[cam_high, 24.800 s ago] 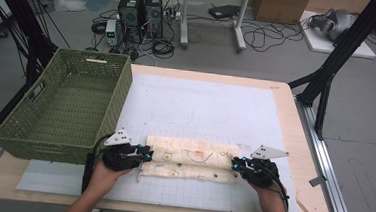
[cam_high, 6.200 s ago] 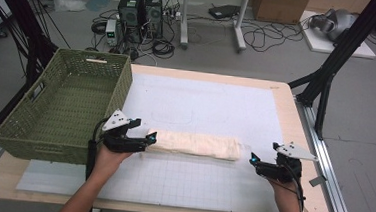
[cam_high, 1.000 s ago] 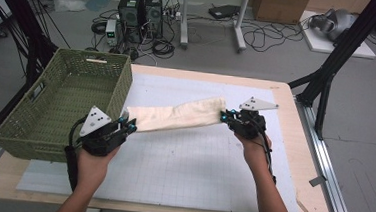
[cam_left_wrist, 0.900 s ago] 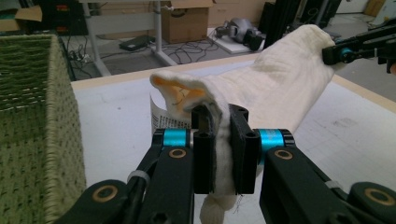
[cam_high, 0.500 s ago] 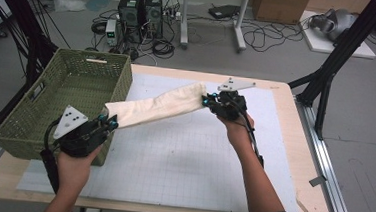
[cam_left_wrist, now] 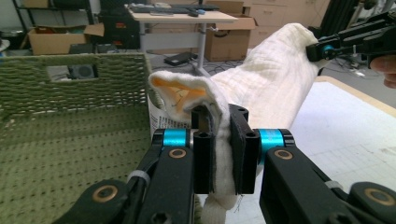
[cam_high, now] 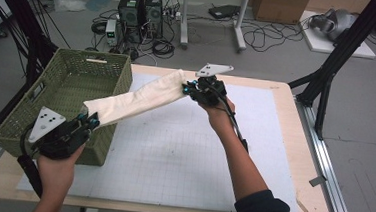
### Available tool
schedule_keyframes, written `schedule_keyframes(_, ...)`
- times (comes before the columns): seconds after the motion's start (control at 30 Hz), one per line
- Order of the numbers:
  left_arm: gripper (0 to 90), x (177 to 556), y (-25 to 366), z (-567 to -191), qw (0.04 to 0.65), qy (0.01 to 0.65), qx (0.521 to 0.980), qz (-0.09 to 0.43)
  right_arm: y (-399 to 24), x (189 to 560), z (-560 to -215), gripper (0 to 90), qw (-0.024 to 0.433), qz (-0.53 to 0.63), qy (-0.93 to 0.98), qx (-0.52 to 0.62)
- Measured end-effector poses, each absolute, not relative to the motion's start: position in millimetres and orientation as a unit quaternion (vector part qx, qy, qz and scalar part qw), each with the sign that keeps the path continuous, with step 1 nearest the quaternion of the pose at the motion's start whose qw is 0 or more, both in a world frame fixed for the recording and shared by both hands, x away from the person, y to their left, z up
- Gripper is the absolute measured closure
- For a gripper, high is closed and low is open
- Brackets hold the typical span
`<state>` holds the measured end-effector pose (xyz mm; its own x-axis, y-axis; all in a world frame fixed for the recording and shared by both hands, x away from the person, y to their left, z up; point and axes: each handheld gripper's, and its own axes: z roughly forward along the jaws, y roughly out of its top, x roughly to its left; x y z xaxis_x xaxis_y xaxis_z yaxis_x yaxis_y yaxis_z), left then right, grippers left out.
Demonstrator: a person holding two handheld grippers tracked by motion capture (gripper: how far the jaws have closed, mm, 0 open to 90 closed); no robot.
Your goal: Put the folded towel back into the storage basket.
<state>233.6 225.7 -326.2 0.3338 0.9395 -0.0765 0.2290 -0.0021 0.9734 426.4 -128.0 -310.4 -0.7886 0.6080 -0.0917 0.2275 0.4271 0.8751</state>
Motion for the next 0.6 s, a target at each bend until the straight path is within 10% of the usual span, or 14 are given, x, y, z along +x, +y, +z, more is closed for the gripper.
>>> schedule_keyframes(0.6, 81.1, 219, 263, -324, 0.518, 0.493, 0.597, 0.363, -61, 450, -307, 82.8, 0.194, 0.467, 0.834, 0.218)
